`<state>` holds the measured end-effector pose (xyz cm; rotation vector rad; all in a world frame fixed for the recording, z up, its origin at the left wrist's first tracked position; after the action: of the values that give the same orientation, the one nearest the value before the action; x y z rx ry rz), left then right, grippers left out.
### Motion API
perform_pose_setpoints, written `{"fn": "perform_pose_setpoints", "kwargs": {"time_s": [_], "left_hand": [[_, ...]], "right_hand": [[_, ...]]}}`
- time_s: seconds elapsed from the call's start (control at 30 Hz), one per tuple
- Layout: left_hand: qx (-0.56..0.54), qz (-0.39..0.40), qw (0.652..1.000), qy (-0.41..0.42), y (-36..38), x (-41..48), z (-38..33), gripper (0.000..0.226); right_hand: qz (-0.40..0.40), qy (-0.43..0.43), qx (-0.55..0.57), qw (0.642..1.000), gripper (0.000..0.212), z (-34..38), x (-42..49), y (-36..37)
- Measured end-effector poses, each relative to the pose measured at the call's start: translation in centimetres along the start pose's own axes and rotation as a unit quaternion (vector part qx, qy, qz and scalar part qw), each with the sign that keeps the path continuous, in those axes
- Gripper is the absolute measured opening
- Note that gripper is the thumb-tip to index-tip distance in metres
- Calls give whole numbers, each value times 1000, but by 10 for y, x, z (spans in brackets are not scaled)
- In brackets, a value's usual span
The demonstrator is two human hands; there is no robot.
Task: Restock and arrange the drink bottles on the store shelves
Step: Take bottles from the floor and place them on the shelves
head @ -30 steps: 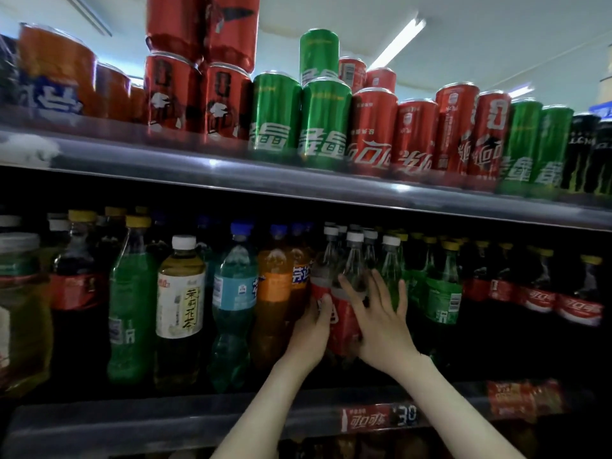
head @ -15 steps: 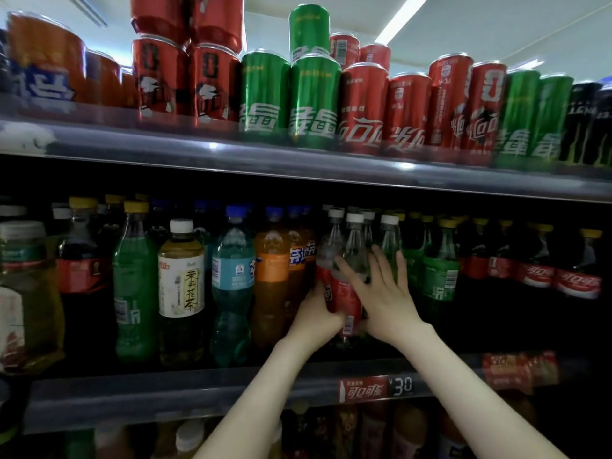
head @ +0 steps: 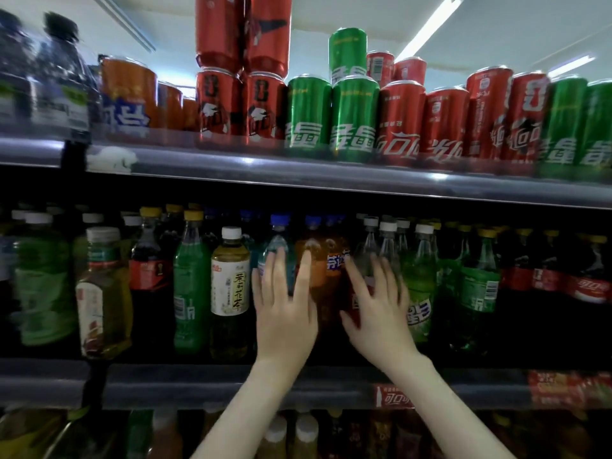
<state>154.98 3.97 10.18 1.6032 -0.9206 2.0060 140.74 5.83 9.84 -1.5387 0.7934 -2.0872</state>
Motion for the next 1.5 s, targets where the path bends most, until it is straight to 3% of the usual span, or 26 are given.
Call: {"fn": "perform_pose_setpoints", "kwargs": {"time_s": [0.13, 0.23, 0.33, 0.5, 0.6, 0.73, 0.9, 1.03, 1.17, 1.27, 1.33, 1.4, 1.5], "left_hand": [[84, 124, 988, -38, 19, 0, 42, 93], [67, 104, 992, -19, 9, 4, 44, 80], [75, 88, 992, -51, -13, 7, 69, 66], [66, 132, 986, -78, -9, 7, 106, 95], [4, 75, 993, -90, -23, 11, 108, 97], [-64, -18, 993, -100, -60, -3, 97, 82], [-167, 62, 957, -229, -73, -46, 107, 86], [-206, 23, 947, -247, -88, -63, 115, 80], [-224, -68, 941, -243, -116, -76, 117, 77], [-199, -141, 955, -167, -150, -70, 102, 72], [-190, -161, 962, -114, -169, -68, 87, 70], [-219, -145, 959, -105, -176, -70, 77, 71], [-266, -57, 954, -130, -172, -81, 59, 74]], "right_hand": [[46, -38, 96, 994, 90, 52, -8, 8], [59, -36, 185, 980, 90, 66, -6, 9], [74, -36, 236, 968, 91, 74, -4, 13], [116, -12, 276, 954, 96, 88, 3, 30], [107, 9, 284, 953, 102, 96, 6, 35], [97, 48, 307, 946, 107, 100, 7, 40], [96, 89, 309, 942, 109, 99, -1, 52], [75, 109, 247, 960, 101, 99, -10, 52], [22, 25, 302, 953, 86, 115, -28, 20], [125, -88, 383, 911, 82, 144, -58, 4], [204, -137, 368, 897, 84, 161, -79, 6], [235, -162, 364, 887, 85, 173, -95, 4], [288, -130, 451, 835, 63, 171, -118, 2]]}}
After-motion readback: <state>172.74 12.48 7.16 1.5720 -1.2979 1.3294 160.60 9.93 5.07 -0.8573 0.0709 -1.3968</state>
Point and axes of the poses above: each hand's wrist, its own x-axis towards the middle knuckle, its own y-axis out of the palm, z = x × y, the point moved 10 cm from there along x, towards the middle knuckle, and after that the axes turned 14 degrees about y, right-handed, at the moved point
